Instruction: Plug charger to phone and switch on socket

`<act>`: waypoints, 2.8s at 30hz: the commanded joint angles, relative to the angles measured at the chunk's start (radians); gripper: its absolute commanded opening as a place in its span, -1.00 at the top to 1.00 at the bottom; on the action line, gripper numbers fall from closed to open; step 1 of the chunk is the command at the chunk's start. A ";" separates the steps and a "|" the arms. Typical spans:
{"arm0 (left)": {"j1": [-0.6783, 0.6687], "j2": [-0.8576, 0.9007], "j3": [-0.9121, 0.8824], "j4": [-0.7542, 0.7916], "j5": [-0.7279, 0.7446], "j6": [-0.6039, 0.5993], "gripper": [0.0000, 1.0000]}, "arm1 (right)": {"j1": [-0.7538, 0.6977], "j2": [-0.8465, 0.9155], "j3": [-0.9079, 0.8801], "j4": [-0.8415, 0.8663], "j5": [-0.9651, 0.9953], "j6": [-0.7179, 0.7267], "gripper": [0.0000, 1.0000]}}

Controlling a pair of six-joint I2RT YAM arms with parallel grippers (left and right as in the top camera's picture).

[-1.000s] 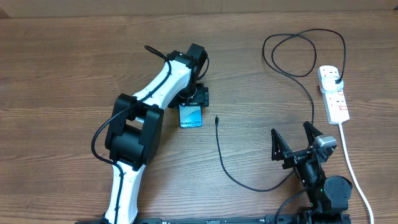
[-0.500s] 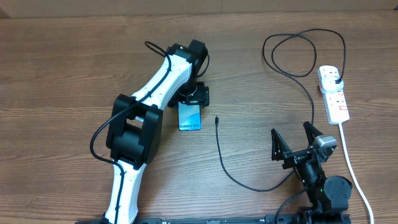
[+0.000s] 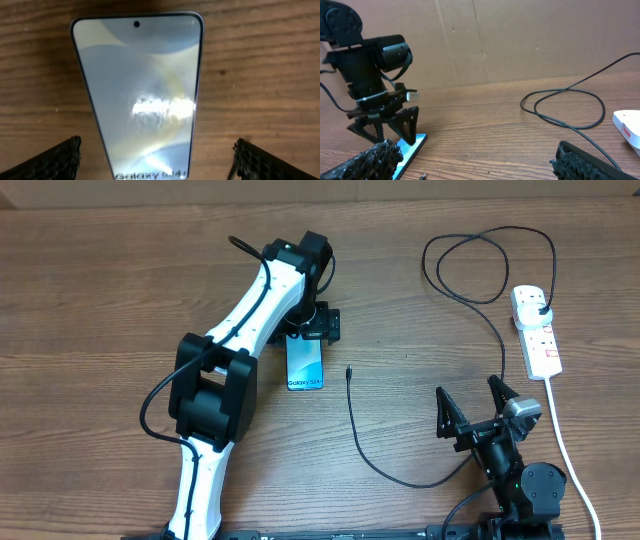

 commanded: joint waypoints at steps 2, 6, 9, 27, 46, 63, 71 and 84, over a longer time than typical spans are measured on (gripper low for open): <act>0.003 0.009 -0.083 0.072 -0.024 -0.054 -1.00 | -0.001 -0.005 -0.010 0.006 -0.001 -0.002 -1.00; 0.003 0.009 -0.115 0.110 -0.053 -0.063 -1.00 | -0.001 -0.005 -0.010 0.006 -0.001 -0.002 -1.00; 0.000 0.009 -0.115 0.109 -0.095 -0.063 -0.99 | -0.001 -0.005 -0.010 0.006 0.000 -0.002 -1.00; -0.024 0.009 -0.226 0.191 -0.149 -0.115 -0.99 | -0.001 -0.005 -0.010 0.006 -0.001 -0.002 -1.00; -0.005 0.007 -0.259 0.180 -0.139 -0.112 -0.54 | -0.001 -0.005 -0.010 0.006 -0.001 -0.002 -1.00; 0.023 0.007 -0.043 -0.030 0.238 0.009 -0.54 | -0.001 -0.005 -0.010 0.006 -0.001 -0.002 -1.00; 0.101 0.007 -0.043 -0.124 0.709 0.184 -0.53 | -0.001 -0.005 -0.010 0.006 -0.001 -0.002 -1.00; 0.227 0.007 -0.043 -0.201 1.344 0.251 -0.53 | -0.001 -0.005 -0.010 0.006 -0.001 -0.002 -1.00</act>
